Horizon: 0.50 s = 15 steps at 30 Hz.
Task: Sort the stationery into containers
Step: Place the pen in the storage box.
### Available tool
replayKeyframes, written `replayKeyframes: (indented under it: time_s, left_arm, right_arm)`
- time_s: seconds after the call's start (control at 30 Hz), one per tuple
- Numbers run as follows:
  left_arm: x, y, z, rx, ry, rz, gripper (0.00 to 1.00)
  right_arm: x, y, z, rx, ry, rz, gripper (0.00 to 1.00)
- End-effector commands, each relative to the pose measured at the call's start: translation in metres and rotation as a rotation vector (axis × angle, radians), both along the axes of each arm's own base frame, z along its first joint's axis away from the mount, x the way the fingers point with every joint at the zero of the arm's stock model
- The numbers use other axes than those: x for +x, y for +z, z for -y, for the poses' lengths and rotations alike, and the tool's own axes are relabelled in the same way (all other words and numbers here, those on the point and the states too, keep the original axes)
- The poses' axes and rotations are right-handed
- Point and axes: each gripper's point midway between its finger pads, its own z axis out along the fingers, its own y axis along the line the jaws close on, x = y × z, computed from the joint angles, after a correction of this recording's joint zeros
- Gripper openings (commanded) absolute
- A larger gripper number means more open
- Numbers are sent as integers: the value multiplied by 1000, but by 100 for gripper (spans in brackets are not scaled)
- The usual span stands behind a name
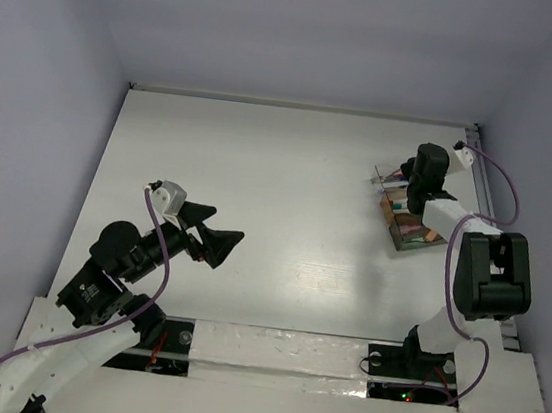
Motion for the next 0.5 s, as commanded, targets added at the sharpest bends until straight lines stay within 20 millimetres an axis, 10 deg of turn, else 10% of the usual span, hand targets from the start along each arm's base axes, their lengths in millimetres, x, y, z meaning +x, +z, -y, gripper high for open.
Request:
replayKeyframes:
  time_s: [0.0,0.27,0.47]
  left_arm:
    - [3,11,-1,-24,15,26,99]
    - [3,10,1,-19,9,22,99]
    - [4,10,1,-18,10,21,99]
  right_arm:
    - [15,25,9,19,-65,99,0]
    - [11,3,4,44,-47,54,5]
    - [8,0,1,50,-34,19,54]
